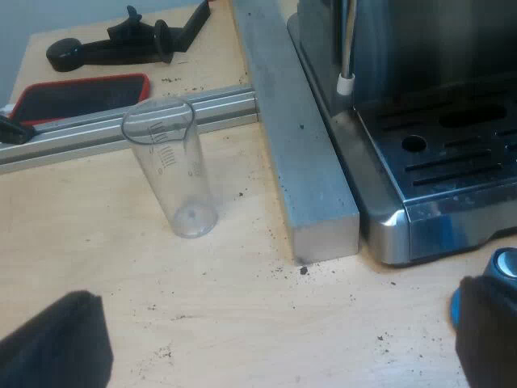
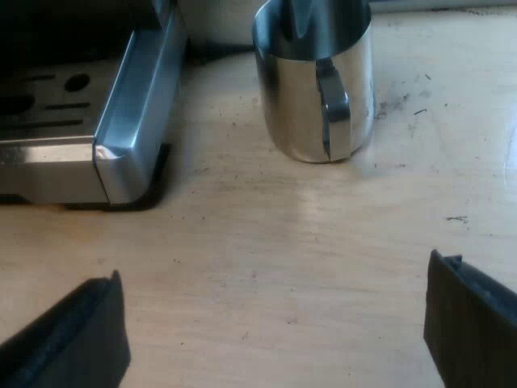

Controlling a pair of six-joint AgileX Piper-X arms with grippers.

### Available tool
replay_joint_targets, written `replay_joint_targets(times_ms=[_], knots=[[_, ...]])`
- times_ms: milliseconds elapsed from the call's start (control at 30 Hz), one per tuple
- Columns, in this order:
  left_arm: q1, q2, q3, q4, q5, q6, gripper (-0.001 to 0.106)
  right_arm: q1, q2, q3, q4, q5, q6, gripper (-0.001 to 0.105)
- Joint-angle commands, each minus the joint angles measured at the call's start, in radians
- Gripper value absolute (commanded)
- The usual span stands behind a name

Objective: Put the handle in the coffee machine

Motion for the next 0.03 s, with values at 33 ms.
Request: replay_joint_targets(times_ms=[33], knots=[[-0.002,-0.14,-0.003,-0.017,-0.004,-0.015,0.088,-0.001,-0.037,-0.006,0.001,-0.012,-0.011,0.077]])
